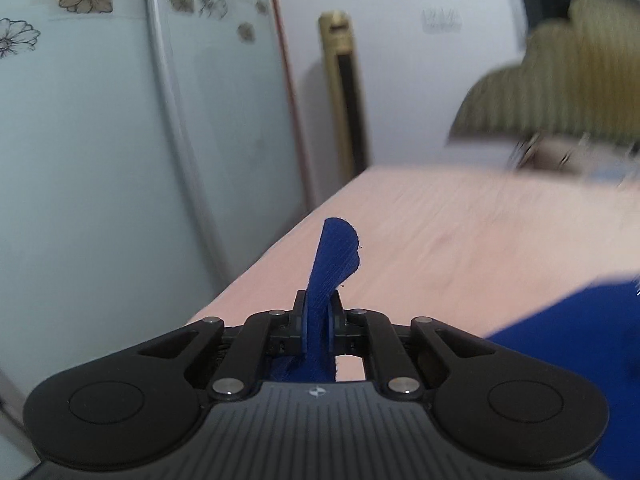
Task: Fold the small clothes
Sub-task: 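Carry the held sleeve across the sweater body with the left gripper and release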
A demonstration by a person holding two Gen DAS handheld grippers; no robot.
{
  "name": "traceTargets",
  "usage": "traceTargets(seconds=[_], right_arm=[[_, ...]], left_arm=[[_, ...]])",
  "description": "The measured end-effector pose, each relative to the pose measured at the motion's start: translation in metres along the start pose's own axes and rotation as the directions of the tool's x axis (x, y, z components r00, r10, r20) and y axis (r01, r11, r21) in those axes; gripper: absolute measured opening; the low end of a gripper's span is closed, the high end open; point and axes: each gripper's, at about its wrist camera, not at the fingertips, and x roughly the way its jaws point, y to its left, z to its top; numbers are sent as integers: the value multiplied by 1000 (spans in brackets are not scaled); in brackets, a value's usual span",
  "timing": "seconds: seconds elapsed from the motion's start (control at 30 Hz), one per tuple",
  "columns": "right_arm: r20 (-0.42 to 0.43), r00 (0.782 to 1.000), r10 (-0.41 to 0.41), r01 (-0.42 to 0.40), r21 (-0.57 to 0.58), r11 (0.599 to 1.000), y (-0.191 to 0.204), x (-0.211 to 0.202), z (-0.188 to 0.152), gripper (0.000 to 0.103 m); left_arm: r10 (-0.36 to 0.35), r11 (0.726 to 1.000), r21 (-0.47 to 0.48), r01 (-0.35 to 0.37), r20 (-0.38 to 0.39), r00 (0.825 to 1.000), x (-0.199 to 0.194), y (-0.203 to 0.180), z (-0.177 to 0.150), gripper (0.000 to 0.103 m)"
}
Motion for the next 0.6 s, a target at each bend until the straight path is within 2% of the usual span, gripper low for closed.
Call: traceTargets(seconds=[0.1,0.17,0.27,0.37,0.5,0.6], right_arm=[[0,1000,1,-1,0,1000,-1,0,0,103],[3,1000,6,-6,7,1000,-1,0,0,103],[5,1000,10,-10,13,1000,-2,-1,0,103],[10,1000,15,-15,22,1000,-4,-1,0,102],[45,998,36,-40,84,996,-16,-7,-1,102],[101,995,19,-36,164,986,-30,-16,-2,103]], left_arm=[[-112,994,11,112,74,991,-28,-36,29,8],[-220,976,33,217,100,970,-46,-68,42,8],[-395,919,51,392,87,915,-63,-121,51,8],[-524,851,46,522,43,851,-81,-168,43,8],[-631,771,86,631,-26,775,-99,-226,9,9],[-683,714,119,690,-101,724,-93,-259,-16,9]])
